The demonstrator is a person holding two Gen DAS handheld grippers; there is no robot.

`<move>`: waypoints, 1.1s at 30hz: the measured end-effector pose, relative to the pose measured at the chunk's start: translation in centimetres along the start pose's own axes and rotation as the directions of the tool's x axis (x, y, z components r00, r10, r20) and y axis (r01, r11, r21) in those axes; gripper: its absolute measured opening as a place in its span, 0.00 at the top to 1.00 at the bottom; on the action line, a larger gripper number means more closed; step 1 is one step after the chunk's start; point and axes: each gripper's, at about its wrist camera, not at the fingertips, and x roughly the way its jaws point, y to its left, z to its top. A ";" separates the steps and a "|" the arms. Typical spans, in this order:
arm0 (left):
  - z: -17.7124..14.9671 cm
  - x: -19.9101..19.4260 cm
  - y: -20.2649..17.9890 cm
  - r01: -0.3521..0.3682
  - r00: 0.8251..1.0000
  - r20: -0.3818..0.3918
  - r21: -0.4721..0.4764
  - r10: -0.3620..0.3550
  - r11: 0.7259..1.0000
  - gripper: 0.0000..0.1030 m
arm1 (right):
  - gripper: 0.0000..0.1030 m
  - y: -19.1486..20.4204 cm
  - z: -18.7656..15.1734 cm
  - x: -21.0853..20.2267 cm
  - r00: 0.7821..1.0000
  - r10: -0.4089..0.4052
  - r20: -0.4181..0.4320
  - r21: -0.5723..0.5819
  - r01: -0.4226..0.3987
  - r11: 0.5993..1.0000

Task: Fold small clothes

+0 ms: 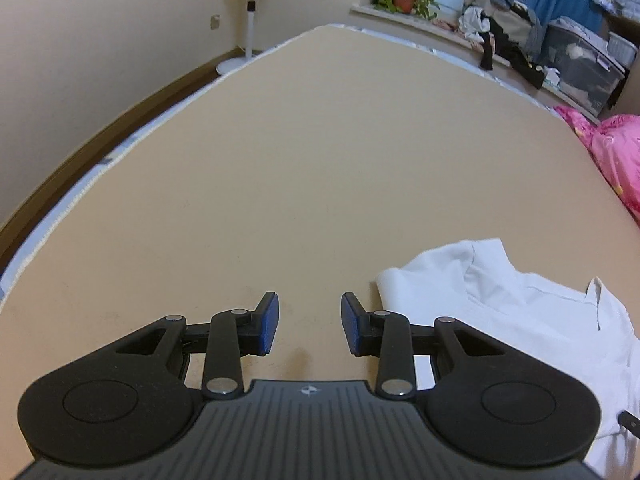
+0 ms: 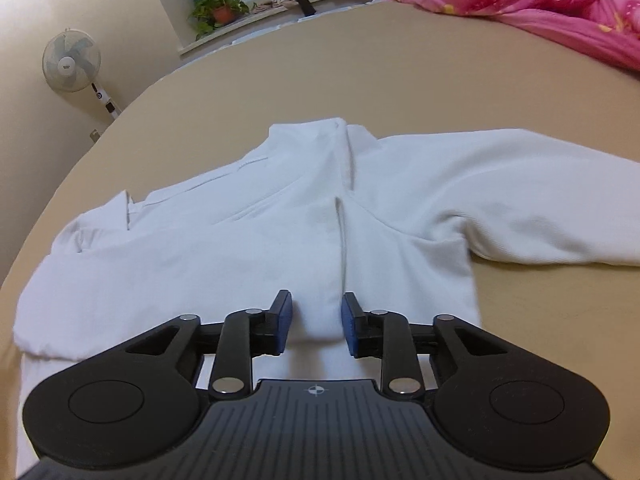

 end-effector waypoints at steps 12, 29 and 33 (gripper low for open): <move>-0.6 4.2 -5.4 0.121 0.992 0.028 0.062 -0.123 0.991 0.62 | 0.94 0.0 4.7 -5.3 0.903 -0.032 0.429 -0.007 0.039 0.999; -1.4 13.2 -11.5 0.353 0.935 -0.056 0.020 -0.351 0.936 0.63 | 0.93 -4.8 6.0 -0.9 0.970 -0.126 0.208 0.092 0.109 0.990; -0.9 13.3 -11.8 0.406 0.914 -0.037 0.055 -0.405 0.912 0.97 | 0.93 -4.9 5.8 -1.0 0.973 -0.107 0.203 0.087 0.091 0.992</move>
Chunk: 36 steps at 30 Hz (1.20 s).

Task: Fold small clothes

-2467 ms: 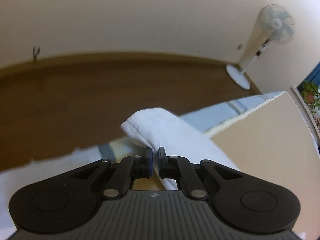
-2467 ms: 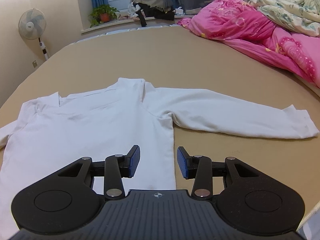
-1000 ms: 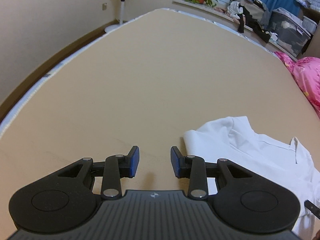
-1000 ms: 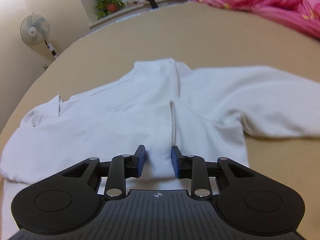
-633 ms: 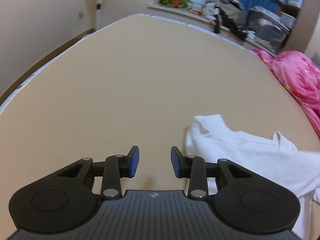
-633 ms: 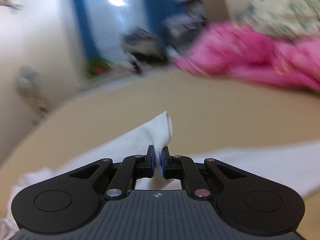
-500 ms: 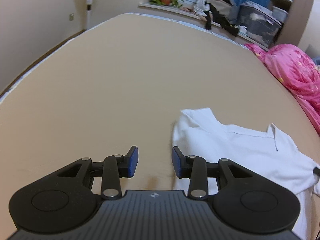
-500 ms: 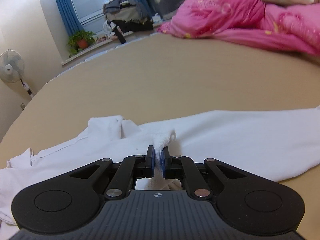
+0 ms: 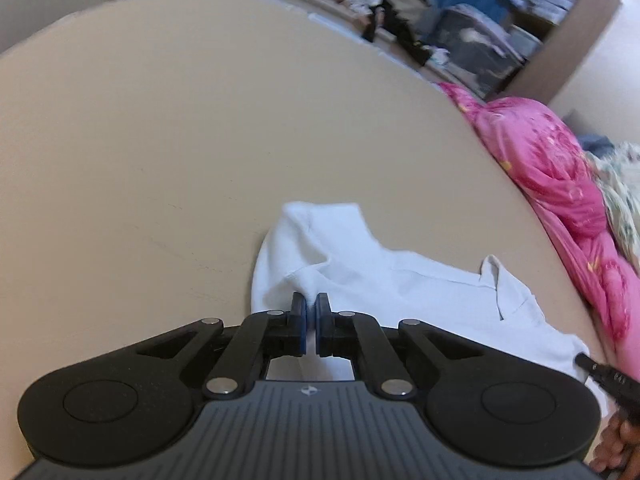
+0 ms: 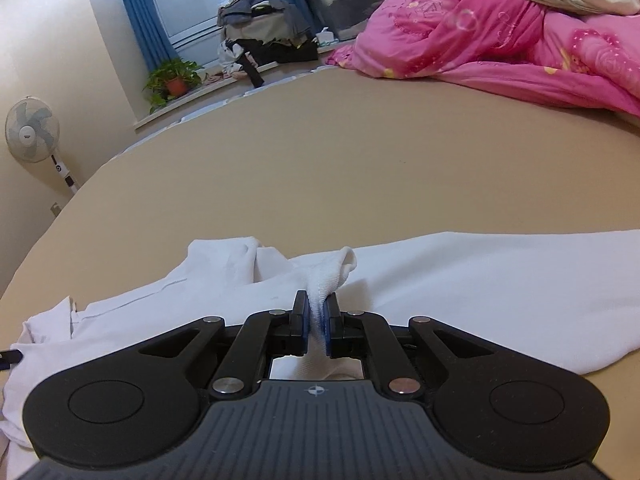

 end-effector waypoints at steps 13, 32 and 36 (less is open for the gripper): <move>2.9 -5.2 -0.4 -0.106 0.992 0.086 0.095 0.098 0.990 0.85 | 0.93 1.5 0.4 1.6 0.996 0.082 -0.045 -0.036 -0.084 0.996; -5.8 -3.4 -2.7 -0.158 0.974 -0.057 0.514 0.217 0.843 0.94 | 0.91 1.2 0.9 2.2 0.990 0.107 -0.086 -0.020 -0.109 0.994; -5.1 -6.5 -1.8 -0.162 0.978 -0.039 0.472 0.204 0.867 0.94 | 0.92 2.0 2.0 -0.1 0.986 0.166 0.019 -0.023 -0.166 0.986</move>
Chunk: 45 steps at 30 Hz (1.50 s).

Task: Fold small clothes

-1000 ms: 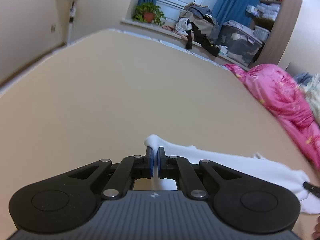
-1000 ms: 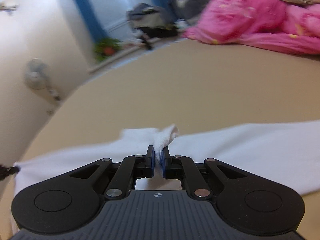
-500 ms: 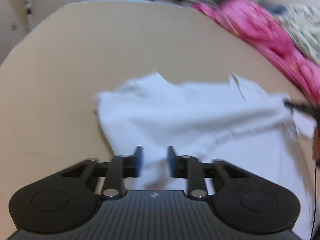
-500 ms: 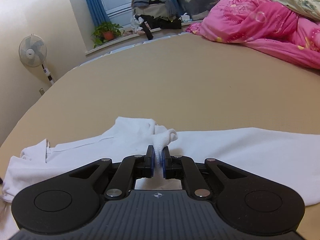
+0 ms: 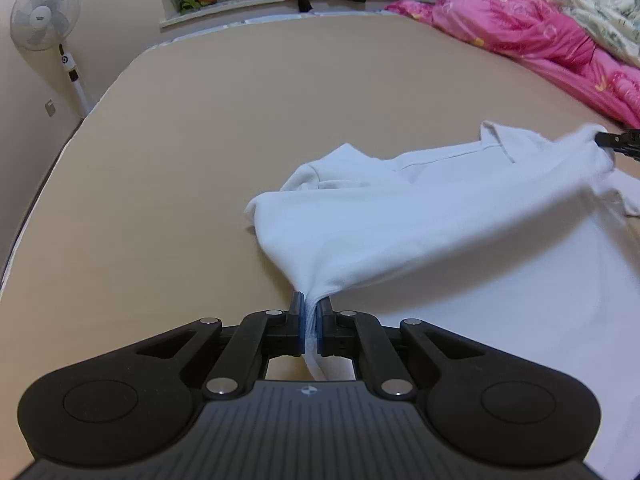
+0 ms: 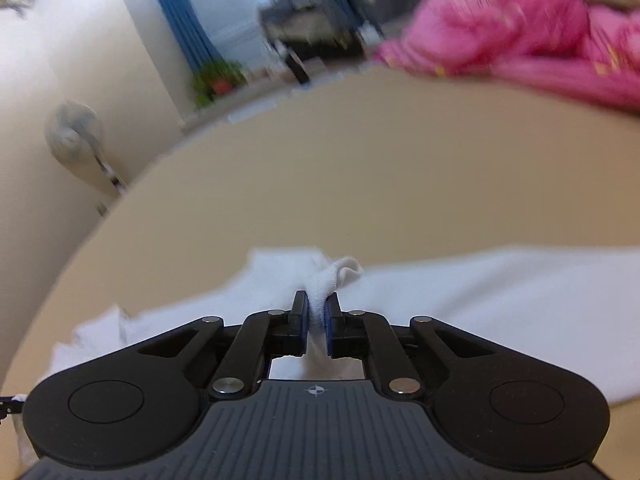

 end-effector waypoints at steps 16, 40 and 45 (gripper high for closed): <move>-2.2 3.5 -0.4 -0.026 0.991 -0.135 -0.142 0.006 0.990 0.78 | 0.78 0.2 -3.4 1.8 0.960 -0.180 -0.214 -0.083 0.166 0.983; -10.1 -12.4 -3.8 -0.187 0.981 0.032 -0.157 0.194 0.970 0.40 | 0.61 -16.8 -1.8 -10.6 0.926 -0.376 -0.035 0.186 0.376 0.908; -8.4 -11.0 -3.1 -0.176 0.980 0.048 -0.263 0.195 0.949 0.39 | 0.61 -24.9 -3.3 -12.6 0.887 -0.460 -0.031 0.397 0.433 0.809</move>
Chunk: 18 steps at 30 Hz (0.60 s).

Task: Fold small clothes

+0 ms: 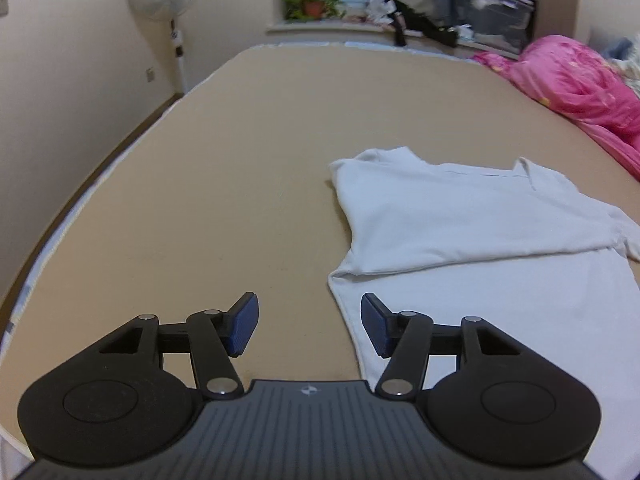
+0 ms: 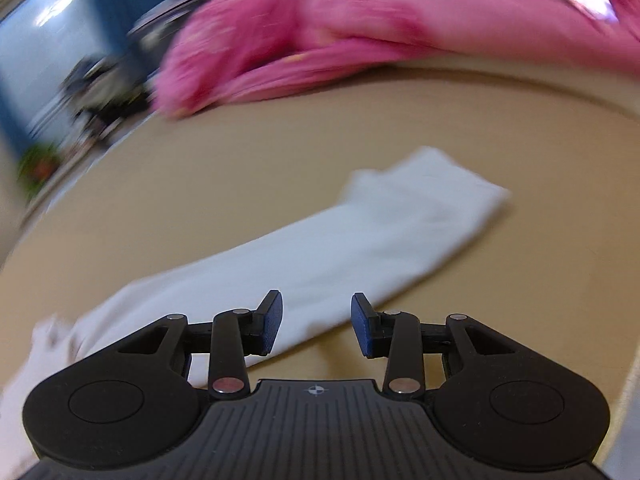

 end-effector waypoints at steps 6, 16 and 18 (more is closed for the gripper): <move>0.4 2.4 -0.5 -0.011 1.000 -0.020 0.036 0.012 0.999 0.39 | 0.62 -8.5 1.2 2.2 0.998 -0.017 0.054 0.374 -0.004 0.928; 1.0 3.1 -0.2 -0.015 1.000 -0.016 0.020 0.016 1.000 0.39 | 0.96 -9.7 1.5 5.7 0.986 -0.046 0.161 0.469 -0.036 0.882; 1.0 3.1 -0.3 -0.016 1.000 -0.015 0.025 0.017 1.000 0.39 | 0.96 -9.0 2.0 4.8 0.981 -0.085 0.176 0.467 -0.007 0.884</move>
